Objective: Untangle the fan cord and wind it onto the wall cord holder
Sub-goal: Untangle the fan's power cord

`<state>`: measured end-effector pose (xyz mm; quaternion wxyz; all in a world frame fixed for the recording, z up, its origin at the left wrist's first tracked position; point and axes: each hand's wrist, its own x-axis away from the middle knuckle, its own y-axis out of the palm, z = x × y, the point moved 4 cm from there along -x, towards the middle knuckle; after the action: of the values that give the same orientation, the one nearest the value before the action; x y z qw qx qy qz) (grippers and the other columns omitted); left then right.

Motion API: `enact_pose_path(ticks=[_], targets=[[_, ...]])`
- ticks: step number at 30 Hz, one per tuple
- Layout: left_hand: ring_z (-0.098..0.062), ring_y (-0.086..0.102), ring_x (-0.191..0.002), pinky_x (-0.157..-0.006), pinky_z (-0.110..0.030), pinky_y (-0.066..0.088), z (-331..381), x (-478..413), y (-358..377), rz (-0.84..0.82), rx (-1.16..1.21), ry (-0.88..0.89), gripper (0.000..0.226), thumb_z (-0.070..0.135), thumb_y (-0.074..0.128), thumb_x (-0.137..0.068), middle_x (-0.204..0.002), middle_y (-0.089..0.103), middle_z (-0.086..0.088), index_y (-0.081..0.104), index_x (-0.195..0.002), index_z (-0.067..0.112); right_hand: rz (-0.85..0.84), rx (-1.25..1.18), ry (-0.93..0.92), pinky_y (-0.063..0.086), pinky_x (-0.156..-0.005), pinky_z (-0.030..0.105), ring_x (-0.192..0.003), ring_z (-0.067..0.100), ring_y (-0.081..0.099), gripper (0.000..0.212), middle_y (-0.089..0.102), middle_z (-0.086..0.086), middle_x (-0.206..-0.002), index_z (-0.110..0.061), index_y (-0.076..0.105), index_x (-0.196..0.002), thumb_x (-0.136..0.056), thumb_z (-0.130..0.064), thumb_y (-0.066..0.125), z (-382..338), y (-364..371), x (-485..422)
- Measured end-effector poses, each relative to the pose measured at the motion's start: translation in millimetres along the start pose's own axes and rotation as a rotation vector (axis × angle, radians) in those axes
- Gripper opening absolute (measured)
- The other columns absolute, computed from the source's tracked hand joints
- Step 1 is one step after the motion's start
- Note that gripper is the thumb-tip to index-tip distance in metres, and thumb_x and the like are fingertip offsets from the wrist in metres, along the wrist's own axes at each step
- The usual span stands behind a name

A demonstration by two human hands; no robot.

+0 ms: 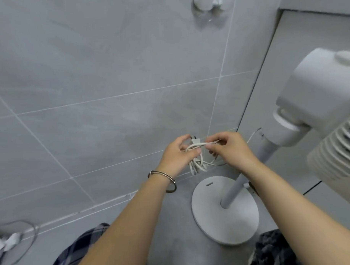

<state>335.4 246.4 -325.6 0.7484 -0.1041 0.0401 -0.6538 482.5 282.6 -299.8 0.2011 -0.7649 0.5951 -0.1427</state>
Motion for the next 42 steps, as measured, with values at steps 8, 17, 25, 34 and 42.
enact_pose_path(ticks=[8, 17, 25, 34, 42], targets=[[-0.014, 0.059, -0.076, -0.083, -0.031, 0.048, -10.4, -12.3, -0.9, 0.016, -0.067, 0.005, 0.049, 0.009, 0.067, -0.082, -0.077, 0.064, -0.001, 0.053, -0.129, 0.008, -0.154, 0.116, -0.042, 0.047, -0.058, 0.012, -0.047, -0.005, 0.055, 0.019, 0.061, -0.006, -0.074, -0.014, 0.063, -0.098, -0.084, -0.002, 0.063, 1.0, 9.5, -20.1], [0.009, 0.053, -0.052, -0.065, -0.01, 0.044, 0.6, -27.6, -8.7, -0.078, -0.284, 0.064, 0.043, 0.015, 0.069, -0.081, -0.072, 0.063, 0.006, 0.06, -0.123, 0.015, -0.15, 0.378, -0.098, 0.039, -0.077, 0.021, -0.079, 0.011, 0.051, 0.027, 0.051, -0.009, -0.087, -0.018, 0.067, -0.111, -0.085, -0.012, 0.065, 9.1, 4.3, -28.3], [-0.014, 0.069, -0.087, -0.079, -0.025, 0.054, 8.9, -19.2, -2.8, -0.125, -0.362, 0.085, 0.028, 0.016, 0.062, -0.087, -0.096, 0.074, -0.002, 0.067, -0.114, 0.018, -0.223, 0.246, -0.07, 0.052, -0.076, 0.038, -0.08, 0.023, 0.064, 0.032, 0.071, 0.002, -0.081, -0.043, 0.064, -0.074, -0.086, -0.014, 0.064, -0.7, -6.6, -17.4], [-0.018, 0.067, -0.092, -0.087, -0.036, 0.052, 3.2, -15.3, 4.9, -0.082, -0.383, 0.108, 0.022, 0.013, 0.058, -0.088, -0.099, 0.073, -0.004, 0.068, -0.107, 0.016, -0.225, 0.265, -0.028, 0.049, -0.063, 0.036, -0.063, 0.014, 0.054, 0.025, 0.067, 0.007, -0.075, -0.035, 0.063, -0.071, -0.088, -0.016, 0.062, 2.0, -2.7, -17.7], [-0.014, 0.062, -0.071, -0.072, -0.026, 0.049, 0.2, -13.8, 7.0, -0.05, -0.257, 0.081, 0.014, 0.009, 0.056, -0.089, -0.085, 0.071, -0.007, 0.067, -0.096, 0.013, -0.214, 0.329, 0.015, 0.038, -0.051, 0.024, -0.06, 0.017, 0.049, 0.02, 0.057, -0.001, -0.064, -0.021, 0.061, -0.072, -0.091, -0.017, 0.057, 7.9, -2.6, -19.1]])
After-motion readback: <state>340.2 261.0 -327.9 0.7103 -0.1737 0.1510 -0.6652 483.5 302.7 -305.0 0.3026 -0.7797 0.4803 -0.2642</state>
